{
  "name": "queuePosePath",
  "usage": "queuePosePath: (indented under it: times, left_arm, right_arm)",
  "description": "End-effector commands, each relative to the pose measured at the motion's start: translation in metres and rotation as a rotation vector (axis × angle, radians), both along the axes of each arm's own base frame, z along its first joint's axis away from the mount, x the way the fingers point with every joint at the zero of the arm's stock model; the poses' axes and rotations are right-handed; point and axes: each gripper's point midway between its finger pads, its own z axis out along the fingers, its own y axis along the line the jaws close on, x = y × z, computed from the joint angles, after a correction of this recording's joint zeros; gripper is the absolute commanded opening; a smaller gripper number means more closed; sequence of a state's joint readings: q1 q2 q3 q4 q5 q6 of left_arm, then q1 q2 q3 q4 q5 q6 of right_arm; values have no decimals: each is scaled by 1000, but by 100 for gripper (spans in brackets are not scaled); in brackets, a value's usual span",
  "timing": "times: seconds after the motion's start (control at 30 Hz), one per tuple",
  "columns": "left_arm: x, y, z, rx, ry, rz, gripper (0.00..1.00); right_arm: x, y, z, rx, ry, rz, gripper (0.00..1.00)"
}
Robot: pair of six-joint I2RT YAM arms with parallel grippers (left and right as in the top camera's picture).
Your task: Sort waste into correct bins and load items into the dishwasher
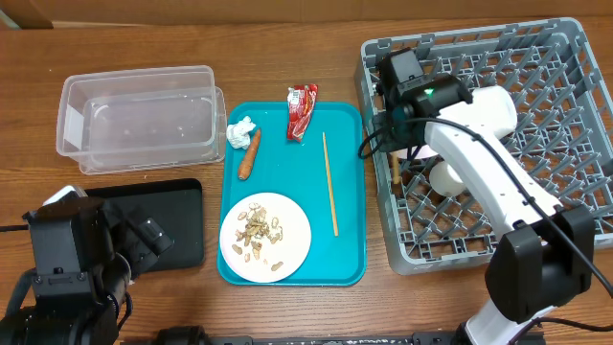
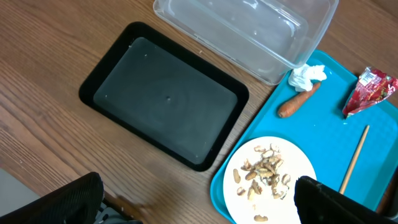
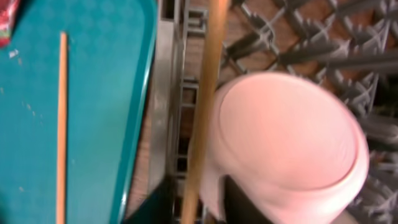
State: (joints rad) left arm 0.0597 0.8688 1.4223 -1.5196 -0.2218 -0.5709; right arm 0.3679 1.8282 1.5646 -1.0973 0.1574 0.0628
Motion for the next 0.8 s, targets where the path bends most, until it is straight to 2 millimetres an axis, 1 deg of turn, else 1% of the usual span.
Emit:
queuePosePath:
  times: [0.0, 0.1, 0.17, 0.3, 0.37, 0.47, 0.57, 0.67, 0.77]
  left_arm:
    - [0, 4, 5, 12, -15, 25, 100]
    - [0, 4, 5, 12, -15, 25, 100]
    - [0, 4, 5, 12, -15, 25, 100]
    - [0, 4, 5, 12, -15, 25, 100]
    - [0, 4, 5, 12, -15, 25, 100]
    - [0, 4, 5, 12, -15, 25, 100]
    - [0, 4, 5, 12, -15, 25, 100]
    - [0, 4, 5, 12, -15, 25, 100]
    - [0, 4, 5, 12, -15, 25, 100]
  right_arm:
    - [2, -2, 7, -19, -25, -1, 44]
    - [-4, 8, 12, 32, -5, -1, 43]
    - [-11, 20, 19, 78, -3, 27, 44]
    - [-30, 64, 34, 222, 16, 128, 44]
    - [-38, 78, 33, 241, 33, 143, 44]
    - [-48, 94, 18, 235, 68, 158, 44]
    - [-54, 103, -7, 222, 104, 156, 44]
    - [-60, 106, -38, 210, 141, 141, 43]
    - [-65, 104, -67, 190, 175, 138, 43]
